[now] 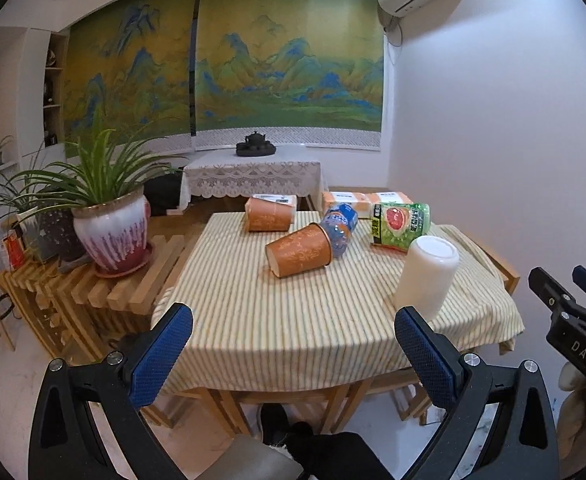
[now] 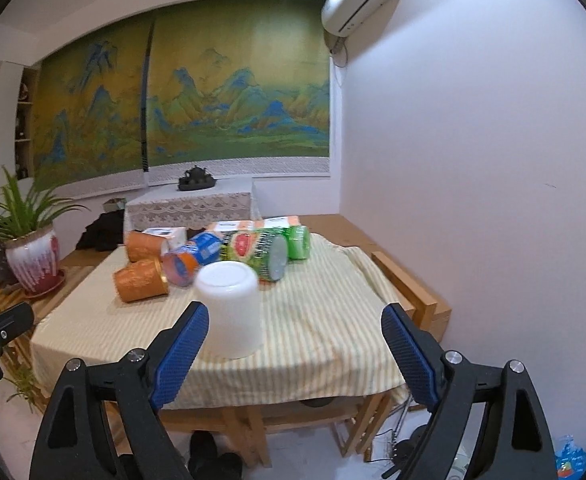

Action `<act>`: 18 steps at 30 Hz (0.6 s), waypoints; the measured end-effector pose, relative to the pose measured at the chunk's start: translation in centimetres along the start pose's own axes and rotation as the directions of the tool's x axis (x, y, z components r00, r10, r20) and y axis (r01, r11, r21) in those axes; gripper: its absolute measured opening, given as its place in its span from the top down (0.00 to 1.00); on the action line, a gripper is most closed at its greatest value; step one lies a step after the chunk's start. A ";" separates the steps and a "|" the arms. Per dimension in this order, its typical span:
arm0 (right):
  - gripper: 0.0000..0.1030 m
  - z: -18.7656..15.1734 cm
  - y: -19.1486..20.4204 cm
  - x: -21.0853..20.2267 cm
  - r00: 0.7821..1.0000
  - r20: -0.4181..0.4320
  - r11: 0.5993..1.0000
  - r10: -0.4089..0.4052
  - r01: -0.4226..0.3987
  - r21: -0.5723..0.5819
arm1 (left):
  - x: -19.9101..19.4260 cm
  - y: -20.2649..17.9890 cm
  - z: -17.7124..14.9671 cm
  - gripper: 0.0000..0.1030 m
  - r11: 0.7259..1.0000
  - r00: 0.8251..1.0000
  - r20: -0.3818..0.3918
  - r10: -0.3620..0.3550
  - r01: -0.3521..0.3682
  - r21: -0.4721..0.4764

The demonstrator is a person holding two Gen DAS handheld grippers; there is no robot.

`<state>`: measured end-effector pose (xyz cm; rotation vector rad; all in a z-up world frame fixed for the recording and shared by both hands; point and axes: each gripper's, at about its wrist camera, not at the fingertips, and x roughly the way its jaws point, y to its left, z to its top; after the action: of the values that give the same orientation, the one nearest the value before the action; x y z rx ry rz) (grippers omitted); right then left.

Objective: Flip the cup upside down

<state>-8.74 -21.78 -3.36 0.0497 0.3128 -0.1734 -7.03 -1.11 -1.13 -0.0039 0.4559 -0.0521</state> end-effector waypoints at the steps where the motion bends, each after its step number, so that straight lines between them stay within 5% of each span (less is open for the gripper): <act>1: 0.17 0.0 0.3 -0.3 1.000 0.005 1.000 0.008 -0.008 0.000 | -0.2 0.2 0.0 0.01 1.000 1.000 0.004 0.007 -0.007 -0.003; 18: 0.10 0.0 2.4 -2.2 0.997 0.049 0.998 0.053 -0.053 -0.018 | -2.3 1.6 -0.2 0.01 0.998 0.999 0.030 0.042 -0.041 -0.041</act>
<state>-10.39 -19.06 -2.59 0.0373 0.2635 -0.1193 -9.06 0.62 -0.30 -0.0347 0.4263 -0.0020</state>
